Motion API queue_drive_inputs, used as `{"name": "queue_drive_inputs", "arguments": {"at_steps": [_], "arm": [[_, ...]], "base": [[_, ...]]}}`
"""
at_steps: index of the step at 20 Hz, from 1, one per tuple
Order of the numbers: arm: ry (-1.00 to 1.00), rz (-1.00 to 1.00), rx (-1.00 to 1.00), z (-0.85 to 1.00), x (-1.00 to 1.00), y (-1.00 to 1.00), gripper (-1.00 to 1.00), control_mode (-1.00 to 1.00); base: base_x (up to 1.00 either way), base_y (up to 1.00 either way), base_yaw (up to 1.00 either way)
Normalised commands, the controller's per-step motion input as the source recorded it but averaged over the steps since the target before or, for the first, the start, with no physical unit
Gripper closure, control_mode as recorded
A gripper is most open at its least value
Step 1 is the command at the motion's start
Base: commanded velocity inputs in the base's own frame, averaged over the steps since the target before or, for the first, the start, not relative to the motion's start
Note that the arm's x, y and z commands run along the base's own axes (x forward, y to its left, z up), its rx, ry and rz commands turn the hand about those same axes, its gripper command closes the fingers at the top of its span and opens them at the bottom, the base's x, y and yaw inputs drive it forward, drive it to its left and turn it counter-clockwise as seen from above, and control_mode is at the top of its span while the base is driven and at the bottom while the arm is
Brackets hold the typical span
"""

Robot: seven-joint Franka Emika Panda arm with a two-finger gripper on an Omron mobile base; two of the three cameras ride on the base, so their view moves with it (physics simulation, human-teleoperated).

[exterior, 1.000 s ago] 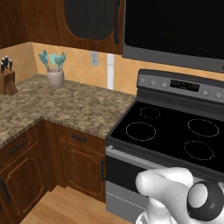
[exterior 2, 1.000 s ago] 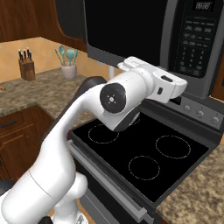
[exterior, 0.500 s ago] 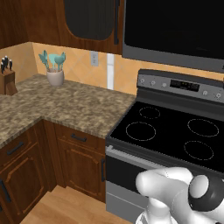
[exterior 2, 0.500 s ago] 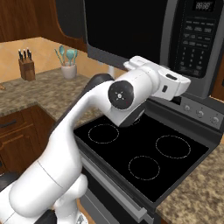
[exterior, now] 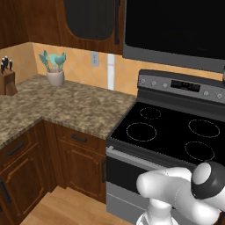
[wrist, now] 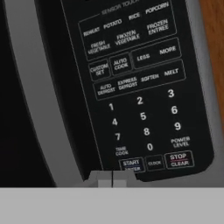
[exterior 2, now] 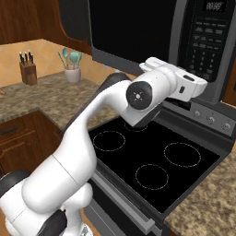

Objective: Pick the bell pepper from the sink and place it in the bowl. Then pick the bowl and place it in the microwave. Then close the microwave door and press the start button.

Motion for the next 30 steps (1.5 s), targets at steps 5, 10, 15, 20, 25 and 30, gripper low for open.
{"name": "queue_drive_inputs", "arguments": {"at_steps": [5,10,15,20,25,30], "arm": [[0.0,0.0,0.0,-0.08,0.13,-0.17,1.0,-1.0],[0.0,0.0,0.0,-0.11,0.17,-0.09,1.0,-1.0],[0.0,0.0,0.0,-0.1,0.19,-0.12,1.0,-1.0],[0.0,0.0,0.0,-0.12,0.19,-0.1,1.0,-1.0],[0.0,0.0,0.0,-0.05,0.24,-0.25,1.0,-1.0],[0.0,0.0,0.0,-0.08,0.29,-0.35,1.0,-1.0]], "base": [[0.0,0.0,0.0],[0.0,0.0,0.0],[0.0,0.0,0.0],[0.0,0.0,0.0],[0.0,0.0,0.0],[0.0,0.0,0.0]]}}
